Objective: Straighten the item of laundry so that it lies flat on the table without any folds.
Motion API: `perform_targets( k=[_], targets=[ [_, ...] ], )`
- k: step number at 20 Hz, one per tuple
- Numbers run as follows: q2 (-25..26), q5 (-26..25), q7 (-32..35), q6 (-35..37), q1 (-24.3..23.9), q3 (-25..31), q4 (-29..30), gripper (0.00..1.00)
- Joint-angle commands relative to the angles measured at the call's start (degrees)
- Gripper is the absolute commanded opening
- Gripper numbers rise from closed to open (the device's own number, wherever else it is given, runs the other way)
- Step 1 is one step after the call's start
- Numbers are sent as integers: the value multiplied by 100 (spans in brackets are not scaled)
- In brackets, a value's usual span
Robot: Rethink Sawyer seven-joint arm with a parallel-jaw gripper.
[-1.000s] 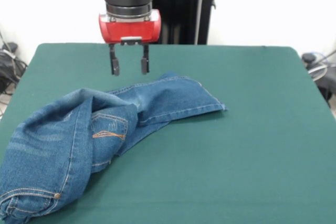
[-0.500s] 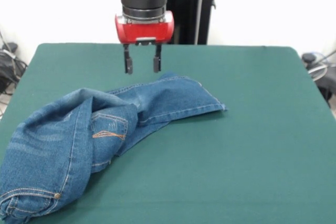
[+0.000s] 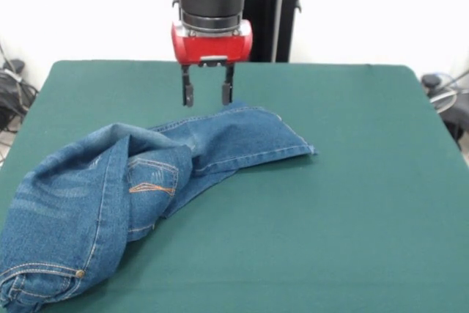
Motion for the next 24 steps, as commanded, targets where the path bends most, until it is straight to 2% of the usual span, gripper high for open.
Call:
perform_targets(
  k=[1, 10, 15, 24],
  targets=[
    [286, 90, 1265, -513, 288, -268, 194, 100],
    [403, 305, 1268, -455, 529, -368, -35, 100],
    [626, 322, 1290, -705, 623, -454, -92, 100],
    [930, 409, 1141, -900, 535, -443, -268, 100]
  ],
)
